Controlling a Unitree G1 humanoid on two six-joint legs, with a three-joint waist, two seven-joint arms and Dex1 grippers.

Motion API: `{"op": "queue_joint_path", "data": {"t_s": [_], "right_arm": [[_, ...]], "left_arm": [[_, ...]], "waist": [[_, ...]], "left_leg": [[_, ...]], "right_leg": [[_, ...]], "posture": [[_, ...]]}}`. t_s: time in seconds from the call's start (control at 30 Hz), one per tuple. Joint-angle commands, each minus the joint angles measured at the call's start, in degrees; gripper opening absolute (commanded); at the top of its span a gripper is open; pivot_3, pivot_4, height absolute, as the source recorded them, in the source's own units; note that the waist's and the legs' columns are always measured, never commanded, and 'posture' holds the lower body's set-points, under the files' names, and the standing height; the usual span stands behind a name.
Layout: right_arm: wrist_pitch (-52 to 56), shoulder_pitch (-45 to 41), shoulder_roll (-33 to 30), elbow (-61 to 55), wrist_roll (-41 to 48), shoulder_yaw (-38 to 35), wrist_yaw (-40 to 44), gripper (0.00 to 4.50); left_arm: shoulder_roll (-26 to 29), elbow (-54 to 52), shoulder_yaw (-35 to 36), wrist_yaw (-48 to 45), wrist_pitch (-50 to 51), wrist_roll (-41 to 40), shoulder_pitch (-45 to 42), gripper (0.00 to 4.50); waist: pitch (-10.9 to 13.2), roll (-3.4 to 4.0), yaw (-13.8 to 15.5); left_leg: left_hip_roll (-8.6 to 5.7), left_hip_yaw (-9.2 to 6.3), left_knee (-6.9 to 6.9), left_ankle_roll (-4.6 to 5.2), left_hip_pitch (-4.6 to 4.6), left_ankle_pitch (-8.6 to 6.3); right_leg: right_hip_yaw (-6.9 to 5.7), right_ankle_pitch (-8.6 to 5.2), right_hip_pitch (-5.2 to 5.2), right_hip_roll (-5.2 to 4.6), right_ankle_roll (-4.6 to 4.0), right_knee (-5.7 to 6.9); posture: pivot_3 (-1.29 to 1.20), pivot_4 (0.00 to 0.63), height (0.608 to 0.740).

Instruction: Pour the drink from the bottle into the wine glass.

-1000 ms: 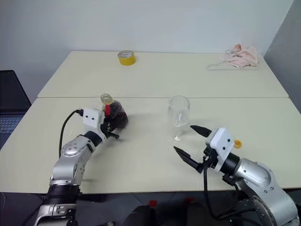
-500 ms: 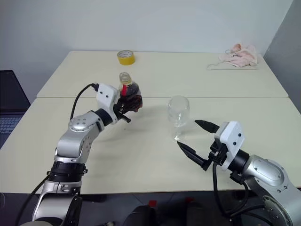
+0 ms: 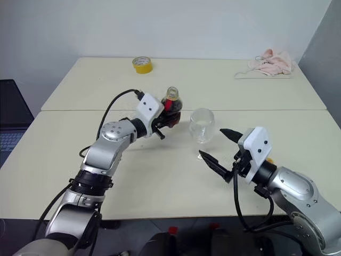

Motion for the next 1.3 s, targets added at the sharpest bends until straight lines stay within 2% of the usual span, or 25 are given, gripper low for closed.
{"op": "queue_joint_path", "data": {"t_s": [0.03,0.27,0.8,1.3], "right_arm": [[1.0,-1.1,-0.1,-1.5,1.2,-0.2,-1.1,4.5],[4.8,-2.6,0.2,-1.7,1.6,0.3,-3.7,4.5],[4.7,-8.9,0.3,-0.7,-0.2,1.8,-5.5,4.5],[5.1,-9.9,0.9,-0.5,-0.5,2.8,-5.5,4.5]], "left_arm": [[-1.1,0.5,-0.5,0.7,-5.0,2.1,-3.3,0.79],[-2.4,2.6,-2.4,0.3,-12.3,5.9,-5.4,0.79],[-0.6,8.3,-4.7,1.5,-28.1,14.7,-9.0,0.76],[0.8,12.8,-4.2,4.3,-37.5,19.3,-9.9,0.76]], "waist": [[0.0,0.0,0.0],[0.0,0.0,0.0],[0.0,0.0,-0.1],[0.0,0.0,-0.2]], "left_leg": [[-0.01,0.01,0.0,0.0,0.0,0.0],[0.0,0.01,0.0,0.0,0.0,0.0],[-0.02,0.02,0.0,0.01,-0.03,0.0],[-0.04,0.02,0.0,0.01,-0.05,0.0]], "right_leg": [[0.01,0.0,0.0,0.0,0.0,0.0],[0.01,0.0,-0.01,0.0,0.0,0.01],[0.01,0.0,-0.04,0.0,0.0,0.01],[0.01,0.0,-0.09,0.0,0.0,0.03]], "posture": [[0.0,0.15,0.74],[0.0,0.15,0.74],[0.0,0.15,0.74],[0.0,0.15,0.74]]}}
